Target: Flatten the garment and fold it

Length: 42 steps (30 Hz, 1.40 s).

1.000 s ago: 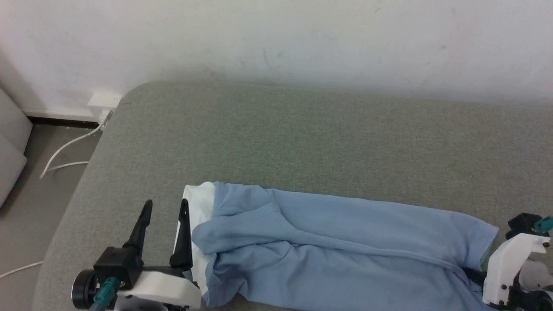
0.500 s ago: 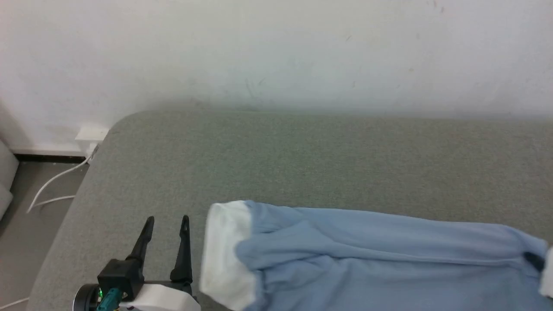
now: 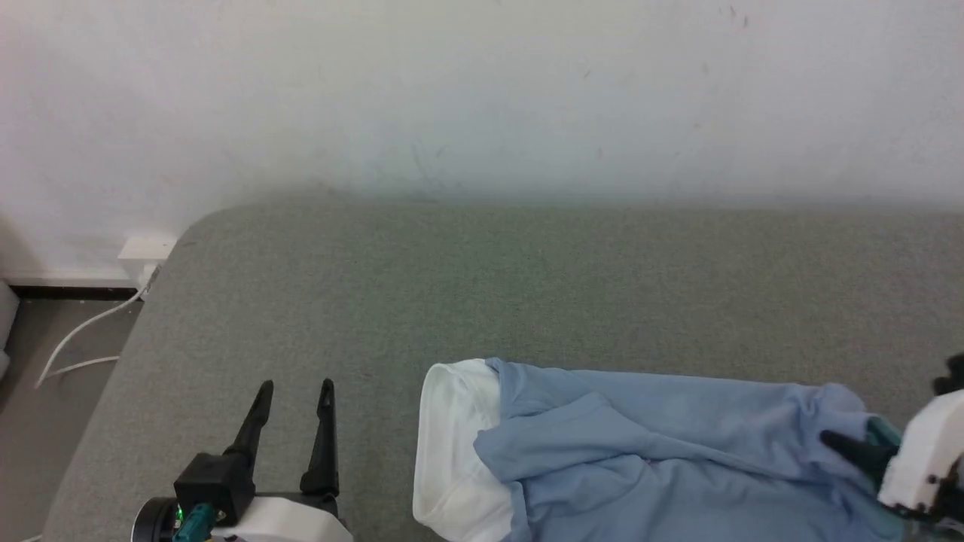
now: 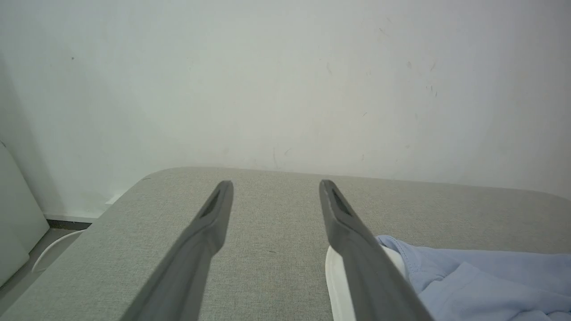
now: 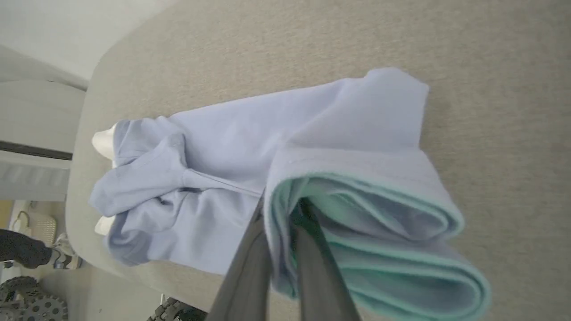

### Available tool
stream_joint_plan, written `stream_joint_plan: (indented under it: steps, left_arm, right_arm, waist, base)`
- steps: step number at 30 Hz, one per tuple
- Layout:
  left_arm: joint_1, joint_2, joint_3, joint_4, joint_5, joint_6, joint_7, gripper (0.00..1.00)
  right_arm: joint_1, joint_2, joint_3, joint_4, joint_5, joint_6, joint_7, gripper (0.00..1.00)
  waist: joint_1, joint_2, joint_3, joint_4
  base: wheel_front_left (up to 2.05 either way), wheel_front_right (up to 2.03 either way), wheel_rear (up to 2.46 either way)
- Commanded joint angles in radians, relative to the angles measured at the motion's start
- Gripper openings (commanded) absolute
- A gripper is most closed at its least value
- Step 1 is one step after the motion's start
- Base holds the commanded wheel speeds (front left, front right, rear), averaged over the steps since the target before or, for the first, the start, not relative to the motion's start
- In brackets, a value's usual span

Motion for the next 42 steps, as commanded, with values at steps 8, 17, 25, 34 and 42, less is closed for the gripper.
stream_joint_plan:
  steps: [8,17,25,34,42]
  left_arm:
    - [-0.014,0.002,-0.010,0.006,-0.002,-0.011,0.003,1.00]
    - [-0.112,-0.034,-0.057,0.026,0.011,-0.045,0.004,1.00]
    - [-0.151,-0.059,-0.050,0.046,0.019,-0.051,-0.002,1.00]
    - [-0.130,-0.063,-0.019,0.064,0.019,-0.052,-0.005,1.00]
    - [-0.091,-0.065,0.003,0.073,0.004,-0.048,-0.005,1.00]
  right_arm:
    - [0.010,0.183,0.144,-0.144,0.145,-0.001,0.113,0.00]
    - [-0.133,0.274,0.389,-0.066,0.213,-0.001,-0.023,0.00]
    - [-0.239,0.244,0.565,0.085,0.121,-0.001,-0.178,1.00]
    - [-0.339,0.072,0.880,0.016,-0.100,-0.001,-0.379,1.00]
    - [-0.317,-0.032,0.888,-0.034,-0.288,-0.001,-0.564,1.00]
  waist:
    - [0.0000,0.0000,0.014,0.045]
    - [0.0000,0.0000,0.095,0.138]
    - [0.0000,0.0000,0.161,0.179]
    - [0.0000,0.0000,0.133,0.125]
    - [0.0000,0.0000,0.077,0.032]
  base:
    - [0.00,0.00,0.00]
    - [0.00,0.00,0.00]
    - [0.00,0.00,0.00]
    - [0.00,0.00,0.00]
    - [0.00,0.00,0.00]
